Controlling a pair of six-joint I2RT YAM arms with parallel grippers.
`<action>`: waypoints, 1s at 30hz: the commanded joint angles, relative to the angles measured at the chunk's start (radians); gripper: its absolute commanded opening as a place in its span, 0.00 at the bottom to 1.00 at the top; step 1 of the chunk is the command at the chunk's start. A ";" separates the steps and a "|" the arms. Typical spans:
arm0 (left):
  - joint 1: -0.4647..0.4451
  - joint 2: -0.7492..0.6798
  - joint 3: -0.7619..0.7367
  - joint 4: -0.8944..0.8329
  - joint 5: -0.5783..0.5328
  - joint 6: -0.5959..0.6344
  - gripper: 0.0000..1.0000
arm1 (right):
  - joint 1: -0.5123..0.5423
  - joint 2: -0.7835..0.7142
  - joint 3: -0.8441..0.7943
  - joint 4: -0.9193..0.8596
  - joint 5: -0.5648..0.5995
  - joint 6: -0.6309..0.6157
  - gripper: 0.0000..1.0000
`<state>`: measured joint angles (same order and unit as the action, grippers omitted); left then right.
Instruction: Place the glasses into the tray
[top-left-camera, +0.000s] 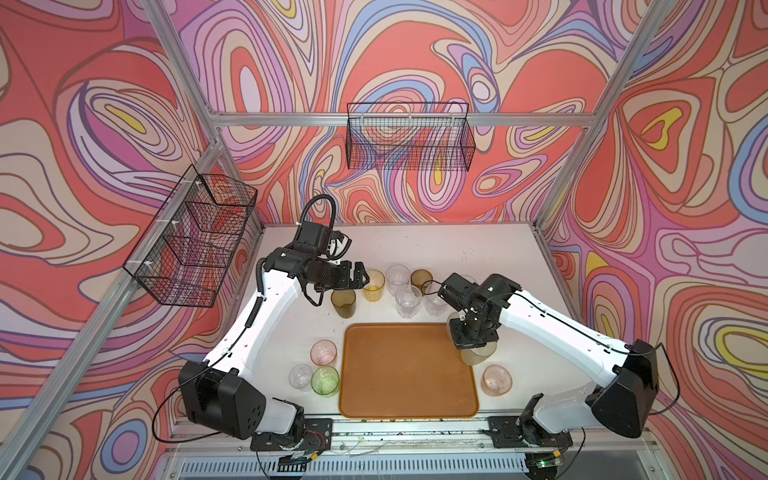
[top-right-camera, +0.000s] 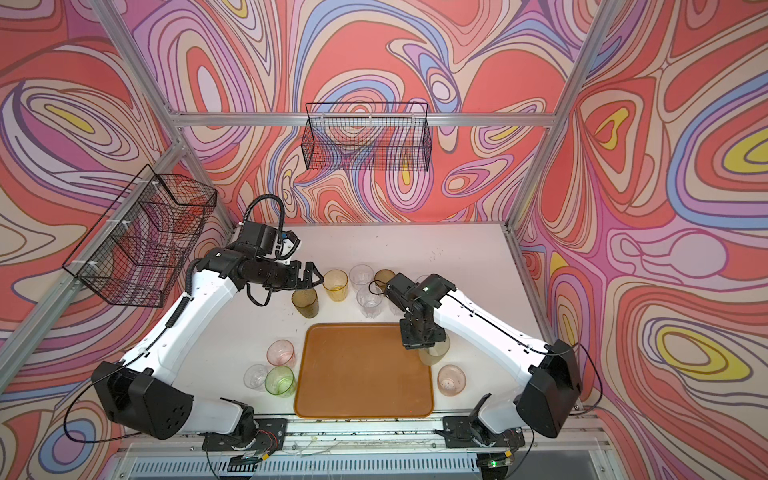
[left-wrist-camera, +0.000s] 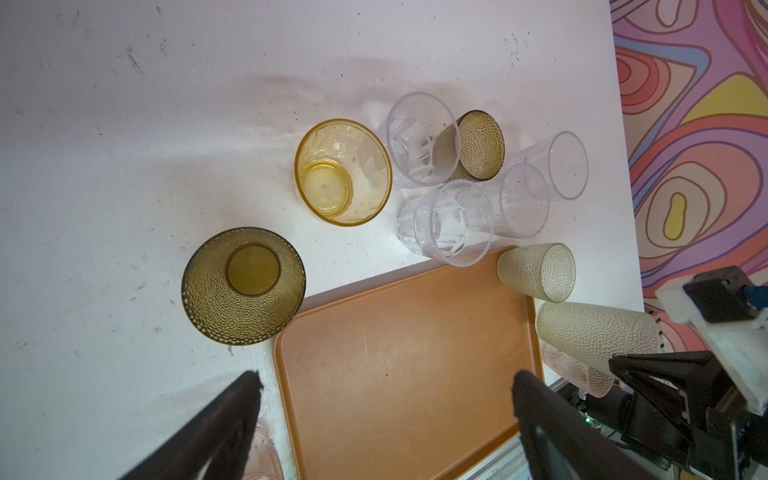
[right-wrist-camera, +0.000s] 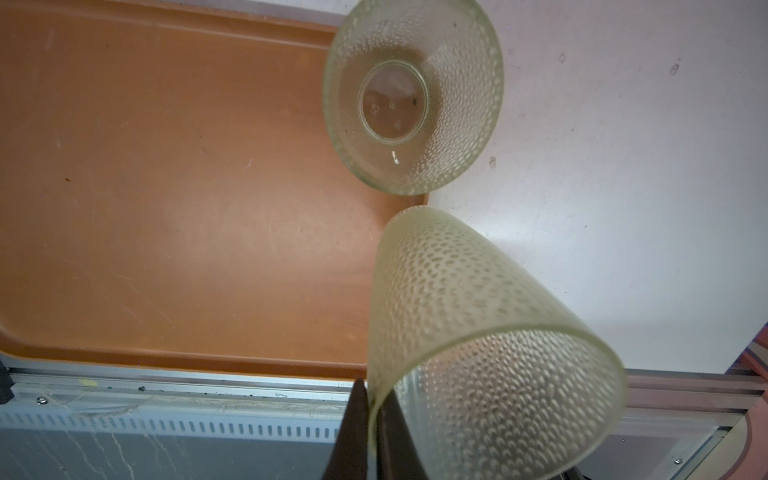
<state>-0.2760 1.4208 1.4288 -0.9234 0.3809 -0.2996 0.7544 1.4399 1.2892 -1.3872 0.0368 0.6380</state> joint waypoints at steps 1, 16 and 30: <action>-0.006 -0.022 -0.014 -0.013 -0.011 0.008 0.97 | 0.019 0.018 0.025 0.012 0.015 0.021 0.00; -0.005 -0.034 -0.022 -0.022 -0.023 0.010 0.97 | 0.053 0.072 0.036 0.064 -0.002 0.022 0.00; -0.005 -0.031 -0.025 -0.019 -0.023 0.010 0.97 | 0.066 0.093 0.001 0.086 -0.014 0.021 0.00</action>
<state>-0.2760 1.4078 1.4132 -0.9237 0.3660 -0.2996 0.8139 1.5265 1.3014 -1.3079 0.0227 0.6491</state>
